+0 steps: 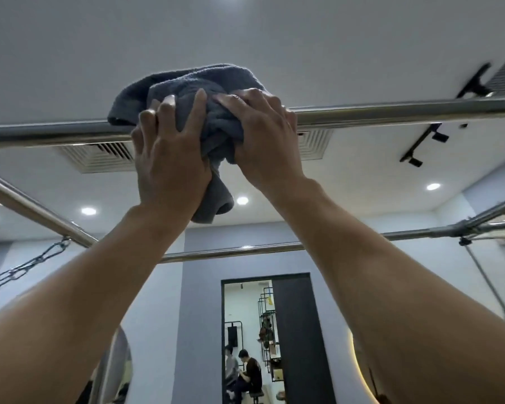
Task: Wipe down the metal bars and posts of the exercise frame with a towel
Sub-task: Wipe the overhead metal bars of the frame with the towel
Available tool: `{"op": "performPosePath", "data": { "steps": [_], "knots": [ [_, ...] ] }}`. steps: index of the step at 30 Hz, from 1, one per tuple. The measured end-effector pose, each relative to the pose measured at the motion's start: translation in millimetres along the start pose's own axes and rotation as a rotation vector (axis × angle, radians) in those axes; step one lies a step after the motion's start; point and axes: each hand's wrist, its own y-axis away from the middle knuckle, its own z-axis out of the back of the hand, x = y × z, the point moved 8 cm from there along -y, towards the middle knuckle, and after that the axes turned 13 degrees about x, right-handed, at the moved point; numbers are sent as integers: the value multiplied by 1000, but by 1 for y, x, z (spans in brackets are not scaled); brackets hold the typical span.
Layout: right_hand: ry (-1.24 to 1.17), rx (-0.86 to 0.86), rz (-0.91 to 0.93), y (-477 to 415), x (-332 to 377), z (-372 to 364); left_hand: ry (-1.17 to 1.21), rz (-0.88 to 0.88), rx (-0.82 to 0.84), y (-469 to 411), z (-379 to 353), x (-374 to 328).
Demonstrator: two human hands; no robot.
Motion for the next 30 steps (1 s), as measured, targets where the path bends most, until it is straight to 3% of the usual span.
{"op": "performPosePath", "data": {
  "steps": [16, 23, 30],
  "knots": [
    [105, 52, -31, 76, -304, 184, 53, -121, -246, -41, -80, -348],
    [168, 62, -104, 104, -409, 249, 119, -209, -174, -59, -104, -472],
    [245, 147, -208, 121, -483, 302, 174, -239, 2, -77, -115, -572]
  ]
}}
